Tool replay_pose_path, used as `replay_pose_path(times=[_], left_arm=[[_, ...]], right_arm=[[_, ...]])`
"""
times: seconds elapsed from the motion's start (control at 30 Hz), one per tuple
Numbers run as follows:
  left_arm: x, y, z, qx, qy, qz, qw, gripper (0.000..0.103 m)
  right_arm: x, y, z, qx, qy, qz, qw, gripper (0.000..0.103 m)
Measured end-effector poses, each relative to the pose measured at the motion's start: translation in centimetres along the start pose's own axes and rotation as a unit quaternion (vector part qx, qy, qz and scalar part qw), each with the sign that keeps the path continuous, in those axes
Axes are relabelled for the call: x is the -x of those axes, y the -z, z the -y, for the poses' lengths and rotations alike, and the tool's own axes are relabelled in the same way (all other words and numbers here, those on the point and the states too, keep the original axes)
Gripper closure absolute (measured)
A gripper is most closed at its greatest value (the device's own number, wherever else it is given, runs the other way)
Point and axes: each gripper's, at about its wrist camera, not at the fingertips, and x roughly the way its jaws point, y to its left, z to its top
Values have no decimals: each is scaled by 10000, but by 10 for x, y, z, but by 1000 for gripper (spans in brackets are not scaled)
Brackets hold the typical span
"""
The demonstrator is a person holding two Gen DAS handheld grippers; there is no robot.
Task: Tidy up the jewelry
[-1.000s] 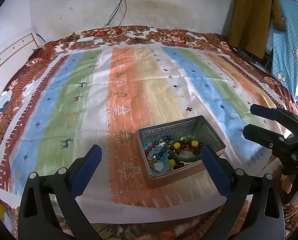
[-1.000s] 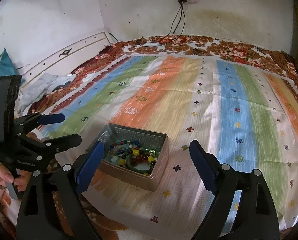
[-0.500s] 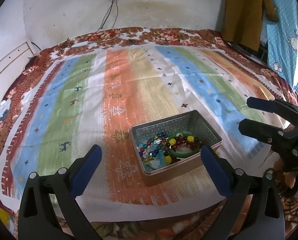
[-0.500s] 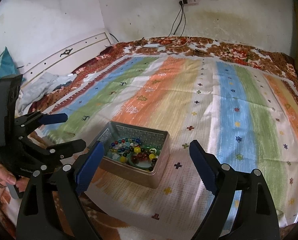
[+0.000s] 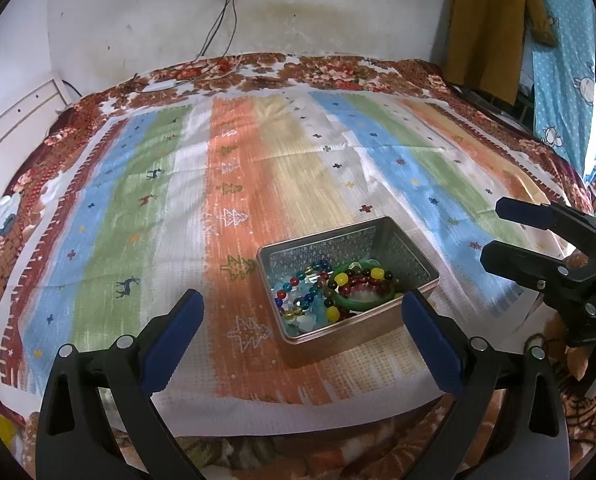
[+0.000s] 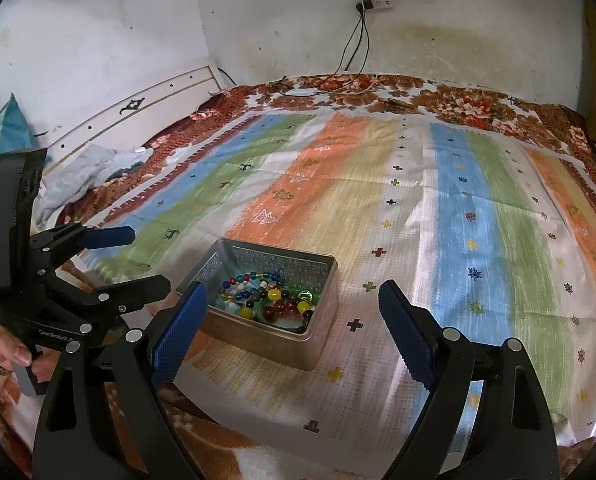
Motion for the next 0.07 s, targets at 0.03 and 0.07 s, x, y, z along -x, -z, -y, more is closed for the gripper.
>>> replay_pose_path(times=[0.03, 0.07], left_arm=[[0, 0, 0, -9, -2, -5, 10000, 6], [0, 0, 0, -12, 2, -6, 10000, 6]], right_arm=[[0, 0, 0, 5, 4, -4, 10000, 16], [0, 0, 0, 7, 0, -3, 10000, 16]])
